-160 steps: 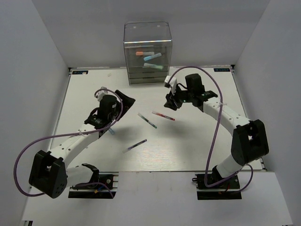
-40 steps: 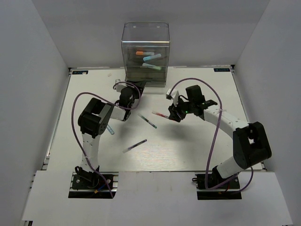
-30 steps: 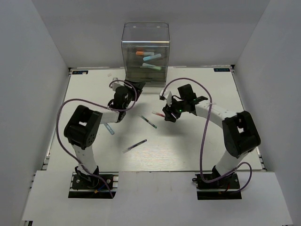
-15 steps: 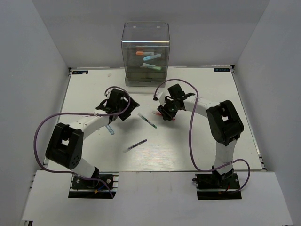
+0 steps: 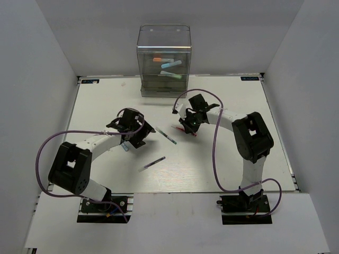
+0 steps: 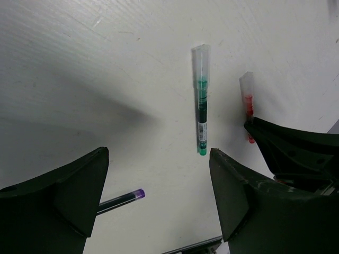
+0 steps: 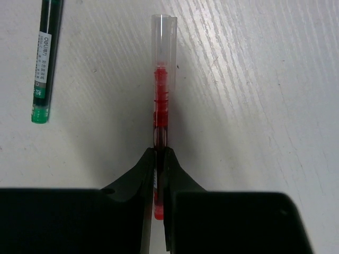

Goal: Sort the stationery into containers
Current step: Pick up the pen from the center of the board, then place the pen in the drawer.

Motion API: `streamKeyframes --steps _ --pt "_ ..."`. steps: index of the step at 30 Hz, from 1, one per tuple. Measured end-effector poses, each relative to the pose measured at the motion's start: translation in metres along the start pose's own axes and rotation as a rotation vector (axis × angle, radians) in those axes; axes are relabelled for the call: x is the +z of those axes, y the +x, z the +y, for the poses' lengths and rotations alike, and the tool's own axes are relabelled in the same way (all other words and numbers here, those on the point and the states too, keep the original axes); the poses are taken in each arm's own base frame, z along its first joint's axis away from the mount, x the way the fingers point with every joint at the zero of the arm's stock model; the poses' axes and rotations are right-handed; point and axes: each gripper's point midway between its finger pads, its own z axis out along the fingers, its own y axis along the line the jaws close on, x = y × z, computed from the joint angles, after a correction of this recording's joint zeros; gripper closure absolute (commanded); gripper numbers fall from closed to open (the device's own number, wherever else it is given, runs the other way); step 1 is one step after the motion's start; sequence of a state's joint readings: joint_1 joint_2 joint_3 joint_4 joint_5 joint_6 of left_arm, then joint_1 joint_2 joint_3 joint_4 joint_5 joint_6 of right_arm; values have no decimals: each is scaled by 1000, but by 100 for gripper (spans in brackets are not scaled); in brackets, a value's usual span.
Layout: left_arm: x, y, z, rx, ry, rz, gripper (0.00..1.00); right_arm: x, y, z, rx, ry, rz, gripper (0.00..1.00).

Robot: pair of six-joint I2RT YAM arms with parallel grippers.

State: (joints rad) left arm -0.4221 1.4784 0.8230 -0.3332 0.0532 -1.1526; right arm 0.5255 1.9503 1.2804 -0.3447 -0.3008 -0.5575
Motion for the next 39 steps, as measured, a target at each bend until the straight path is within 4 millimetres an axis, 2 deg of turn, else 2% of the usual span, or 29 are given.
streamKeyframes --steps 4,6,9,13,15,17,20,23,25,28,31,35,37,38,39 --pt "3 5 2 -44 -23 27 13 -6 -3 1 -47 -11 -2 100" --pt "9 7 2 -64 -40 46 13 -15 -18 -4 -94 1 -24 100" --pt "17 11 2 -95 -56 73 13 -35 -65 -25 -190 67 -111 100" --pt "24 17 2 -123 -73 103 13 -73 -138 -57 -328 204 -233 100" --pt "28 17 -2 -132 -73 110 13 -90 -166 -70 -387 270 -280 100" --pt "31 16 -10 -134 -70 116 13 -102 -189 -84 -436 337 -307 100" --pt "36 10 -26 -141 -51 115 13 -100 -212 -106 -504 421 -313 100" --pt "39 7 -32 -147 -46 116 15 -82 -210 -120 -554 450 -267 100" --pt "40 8 -32 -152 -55 120 15 -57 -198 -127 -578 441 -216 100" --pt "42 9 -29 -158 -76 127 15 -35 -184 -132 -606 432 -162 100" --pt "42 10 -26 -160 -89 133 15 -28 -179 -137 -623 446 -135 100" --pt "42 11 -24 -165 -100 136 15 -31 -184 -144 -640 486 -138 100" --pt "43 12 -22 -167 -110 140 15 -33 -186 -146 -647 500 -139 94" --pt "44 12 -21 -168 -114 142 15 -33 -186 -146 -649 502 -137 81" --pt "45 13 -21 -169 -117 143 16 -33 -186 -147 -649 504 -136 72"
